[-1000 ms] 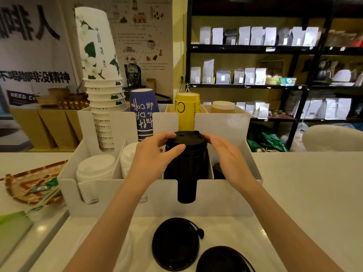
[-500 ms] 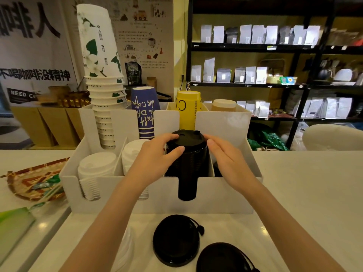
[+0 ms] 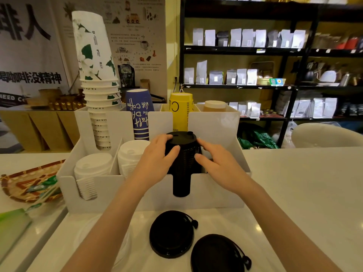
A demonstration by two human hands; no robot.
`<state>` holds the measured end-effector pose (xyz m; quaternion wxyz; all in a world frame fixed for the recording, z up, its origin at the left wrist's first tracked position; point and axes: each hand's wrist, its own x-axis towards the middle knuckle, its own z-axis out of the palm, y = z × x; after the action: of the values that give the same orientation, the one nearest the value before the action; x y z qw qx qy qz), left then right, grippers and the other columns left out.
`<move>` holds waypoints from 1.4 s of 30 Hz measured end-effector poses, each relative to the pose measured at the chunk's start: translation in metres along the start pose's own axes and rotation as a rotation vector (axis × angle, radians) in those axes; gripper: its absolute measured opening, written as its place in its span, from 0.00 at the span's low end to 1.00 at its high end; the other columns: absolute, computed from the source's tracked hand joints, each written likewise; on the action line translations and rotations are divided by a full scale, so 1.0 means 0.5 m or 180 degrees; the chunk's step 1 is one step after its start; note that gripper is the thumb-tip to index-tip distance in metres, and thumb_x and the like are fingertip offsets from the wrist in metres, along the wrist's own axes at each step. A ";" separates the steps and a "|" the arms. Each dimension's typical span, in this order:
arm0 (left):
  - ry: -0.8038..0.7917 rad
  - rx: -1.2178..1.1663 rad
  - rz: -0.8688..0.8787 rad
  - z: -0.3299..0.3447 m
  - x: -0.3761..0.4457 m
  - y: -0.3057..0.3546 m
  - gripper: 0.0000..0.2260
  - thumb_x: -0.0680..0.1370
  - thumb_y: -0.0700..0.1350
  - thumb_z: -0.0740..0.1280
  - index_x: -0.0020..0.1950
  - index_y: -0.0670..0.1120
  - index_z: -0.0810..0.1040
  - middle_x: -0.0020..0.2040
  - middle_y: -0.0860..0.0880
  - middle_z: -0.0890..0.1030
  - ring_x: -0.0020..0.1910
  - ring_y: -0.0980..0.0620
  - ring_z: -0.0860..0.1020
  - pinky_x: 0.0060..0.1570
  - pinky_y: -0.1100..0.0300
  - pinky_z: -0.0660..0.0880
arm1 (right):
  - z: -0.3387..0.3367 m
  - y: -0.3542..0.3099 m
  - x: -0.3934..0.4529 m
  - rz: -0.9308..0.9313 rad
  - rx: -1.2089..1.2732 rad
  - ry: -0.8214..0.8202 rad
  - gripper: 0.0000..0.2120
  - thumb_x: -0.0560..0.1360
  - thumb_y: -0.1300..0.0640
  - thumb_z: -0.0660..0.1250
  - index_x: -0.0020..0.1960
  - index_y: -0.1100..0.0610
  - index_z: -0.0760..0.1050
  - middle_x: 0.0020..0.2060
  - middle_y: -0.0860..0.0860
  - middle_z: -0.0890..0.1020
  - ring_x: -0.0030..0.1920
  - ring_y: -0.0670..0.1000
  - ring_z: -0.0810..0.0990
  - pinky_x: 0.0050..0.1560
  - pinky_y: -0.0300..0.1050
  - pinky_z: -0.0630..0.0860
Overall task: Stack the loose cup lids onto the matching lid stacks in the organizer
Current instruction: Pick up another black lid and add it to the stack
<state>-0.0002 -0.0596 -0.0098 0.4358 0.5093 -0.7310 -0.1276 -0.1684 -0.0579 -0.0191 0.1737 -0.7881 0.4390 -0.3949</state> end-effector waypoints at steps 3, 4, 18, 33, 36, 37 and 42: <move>0.0098 0.0274 0.0092 0.008 -0.007 0.005 0.18 0.77 0.47 0.56 0.66 0.45 0.64 0.68 0.44 0.65 0.64 0.51 0.64 0.57 0.69 0.58 | 0.012 -0.011 -0.015 -0.0098 -0.0005 0.0062 0.21 0.76 0.55 0.58 0.68 0.51 0.61 0.53 0.51 0.78 0.39 0.38 0.68 0.43 0.39 0.67; 0.0174 0.0391 0.0125 0.009 -0.011 0.007 0.17 0.77 0.47 0.56 0.66 0.45 0.65 0.70 0.44 0.63 0.67 0.50 0.61 0.61 0.65 0.58 | 0.017 -0.015 -0.023 -0.0133 0.0002 0.0178 0.21 0.75 0.55 0.59 0.67 0.50 0.62 0.51 0.50 0.77 0.39 0.38 0.68 0.44 0.39 0.66; 0.0430 0.0923 0.0638 0.021 -0.111 0.010 0.20 0.76 0.46 0.59 0.68 0.45 0.62 0.71 0.43 0.63 0.69 0.47 0.61 0.66 0.58 0.58 | 0.108 -0.004 -0.222 -0.0070 -0.0934 -0.0593 0.24 0.76 0.44 0.51 0.70 0.52 0.57 0.69 0.48 0.66 0.68 0.46 0.58 0.69 0.44 0.58; -0.1126 0.0717 -0.0370 0.043 -0.310 -0.071 0.30 0.72 0.56 0.63 0.70 0.50 0.57 0.75 0.47 0.52 0.72 0.51 0.54 0.67 0.63 0.52 | 0.114 0.001 -0.229 0.0248 -0.0774 -0.0870 0.22 0.77 0.49 0.51 0.69 0.56 0.61 0.64 0.53 0.73 0.65 0.48 0.62 0.64 0.45 0.61; -0.1026 0.0553 -0.0301 0.041 -0.308 -0.071 0.29 0.71 0.56 0.65 0.69 0.50 0.61 0.73 0.49 0.58 0.70 0.54 0.58 0.61 0.71 0.52 | 0.110 0.002 -0.226 0.0294 -0.0694 -0.0957 0.22 0.77 0.49 0.52 0.69 0.56 0.62 0.65 0.53 0.72 0.66 0.48 0.62 0.64 0.43 0.60; -0.0991 0.0499 -0.0286 0.039 -0.307 -0.070 0.29 0.70 0.56 0.66 0.68 0.50 0.63 0.72 0.50 0.60 0.68 0.54 0.60 0.60 0.72 0.52 | 0.107 -0.001 -0.225 0.0305 -0.0624 -0.0947 0.21 0.77 0.50 0.52 0.68 0.56 0.63 0.64 0.53 0.72 0.66 0.49 0.63 0.63 0.43 0.60; -0.0630 0.0348 -0.0203 0.020 -0.292 -0.058 0.26 0.65 0.57 0.71 0.61 0.54 0.72 0.62 0.56 0.69 0.60 0.59 0.67 0.56 0.72 0.60 | 0.086 -0.020 -0.216 0.0560 0.0374 -0.0672 0.16 0.78 0.55 0.53 0.58 0.61 0.73 0.56 0.60 0.78 0.50 0.46 0.74 0.51 0.40 0.68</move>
<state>0.0252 0.0499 -0.1078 0.3288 0.5403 -0.7597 -0.1511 -0.1624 0.0340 -0.0905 0.2986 -0.7722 0.4618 -0.3181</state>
